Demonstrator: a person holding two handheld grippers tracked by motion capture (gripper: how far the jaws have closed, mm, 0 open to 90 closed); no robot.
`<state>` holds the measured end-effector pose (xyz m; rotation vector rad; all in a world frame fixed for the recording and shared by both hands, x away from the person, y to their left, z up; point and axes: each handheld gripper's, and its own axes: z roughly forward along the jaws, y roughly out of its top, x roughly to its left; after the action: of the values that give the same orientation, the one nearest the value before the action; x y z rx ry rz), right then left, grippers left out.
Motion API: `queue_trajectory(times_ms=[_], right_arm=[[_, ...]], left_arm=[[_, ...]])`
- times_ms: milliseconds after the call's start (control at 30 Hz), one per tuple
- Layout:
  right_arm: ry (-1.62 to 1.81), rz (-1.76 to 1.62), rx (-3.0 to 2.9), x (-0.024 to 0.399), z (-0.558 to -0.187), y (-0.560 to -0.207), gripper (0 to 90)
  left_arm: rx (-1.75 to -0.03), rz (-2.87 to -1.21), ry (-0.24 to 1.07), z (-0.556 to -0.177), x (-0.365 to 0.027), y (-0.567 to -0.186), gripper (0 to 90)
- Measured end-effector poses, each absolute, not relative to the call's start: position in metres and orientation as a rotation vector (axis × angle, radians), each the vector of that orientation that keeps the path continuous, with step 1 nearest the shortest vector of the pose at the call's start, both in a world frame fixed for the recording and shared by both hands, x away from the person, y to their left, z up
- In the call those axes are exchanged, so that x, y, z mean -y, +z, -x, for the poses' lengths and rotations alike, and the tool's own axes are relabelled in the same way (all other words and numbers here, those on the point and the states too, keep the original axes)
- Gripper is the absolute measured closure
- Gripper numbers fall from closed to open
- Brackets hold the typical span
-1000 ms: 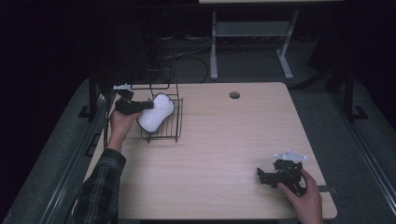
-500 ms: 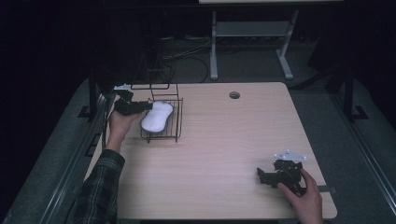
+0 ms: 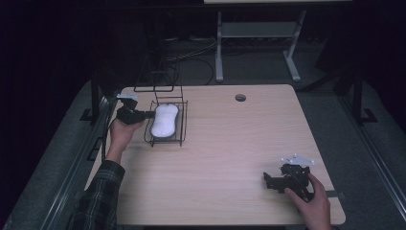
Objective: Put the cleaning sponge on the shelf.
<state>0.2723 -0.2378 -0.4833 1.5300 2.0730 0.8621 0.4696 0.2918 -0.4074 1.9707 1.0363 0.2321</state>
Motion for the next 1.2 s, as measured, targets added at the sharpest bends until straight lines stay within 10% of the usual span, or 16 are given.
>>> queue_trajectory(times_ms=[1200], right_arm=[[0.862, -1.529, -2.073, 0.238, -0.272, -0.483, 0.0]], left_arm=[[-1.019, -2.010, 0.202, -0.458, -0.276, -0.421, 89.9]])
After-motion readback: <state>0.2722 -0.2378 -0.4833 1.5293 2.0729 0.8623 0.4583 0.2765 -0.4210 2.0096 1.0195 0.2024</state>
